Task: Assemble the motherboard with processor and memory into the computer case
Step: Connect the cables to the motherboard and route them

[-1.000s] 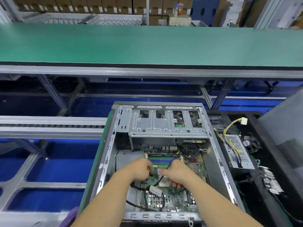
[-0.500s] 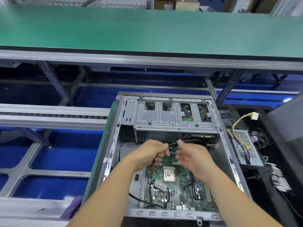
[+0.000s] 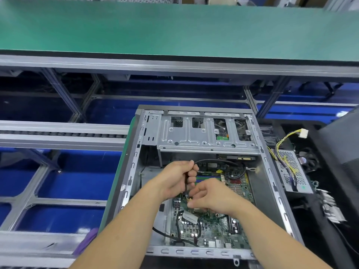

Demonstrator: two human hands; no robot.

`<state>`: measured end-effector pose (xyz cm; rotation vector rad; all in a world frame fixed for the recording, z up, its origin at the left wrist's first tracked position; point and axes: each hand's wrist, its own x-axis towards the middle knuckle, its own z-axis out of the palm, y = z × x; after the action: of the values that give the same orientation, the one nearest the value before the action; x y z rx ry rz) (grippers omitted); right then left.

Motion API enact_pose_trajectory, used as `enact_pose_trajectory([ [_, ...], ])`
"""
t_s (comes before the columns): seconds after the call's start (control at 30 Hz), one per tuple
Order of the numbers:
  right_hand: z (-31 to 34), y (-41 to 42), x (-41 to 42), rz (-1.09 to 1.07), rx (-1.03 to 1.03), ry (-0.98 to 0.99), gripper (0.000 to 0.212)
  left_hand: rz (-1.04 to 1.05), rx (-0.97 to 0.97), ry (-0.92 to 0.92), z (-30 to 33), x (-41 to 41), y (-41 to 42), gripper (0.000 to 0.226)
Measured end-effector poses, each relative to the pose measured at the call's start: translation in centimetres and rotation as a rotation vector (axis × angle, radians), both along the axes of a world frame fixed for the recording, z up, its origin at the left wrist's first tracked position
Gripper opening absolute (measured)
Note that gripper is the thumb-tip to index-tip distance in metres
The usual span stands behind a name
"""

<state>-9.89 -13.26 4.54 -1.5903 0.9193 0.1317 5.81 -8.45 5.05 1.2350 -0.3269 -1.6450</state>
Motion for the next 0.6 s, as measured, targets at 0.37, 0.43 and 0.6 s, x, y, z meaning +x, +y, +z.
enact_pose_trajectory([
  [0.37,1.1,1.4,0.3,0.672,-0.087,0.090,0.019,-0.547,-0.748,-1.405,0.3,-1.6,0.6,0.059],
  [0.43,1.4,2.0,0.4,0.626,0.100,0.032,0.018,-0.652,-0.699,-1.362,0.4,-1.8,0.8,0.046],
  [0.6,1.4,1.6,-0.1,0.621,0.265,0.116,0.009,-0.781,-0.615,-1.538,0.5,-1.1,1.0,0.029],
])
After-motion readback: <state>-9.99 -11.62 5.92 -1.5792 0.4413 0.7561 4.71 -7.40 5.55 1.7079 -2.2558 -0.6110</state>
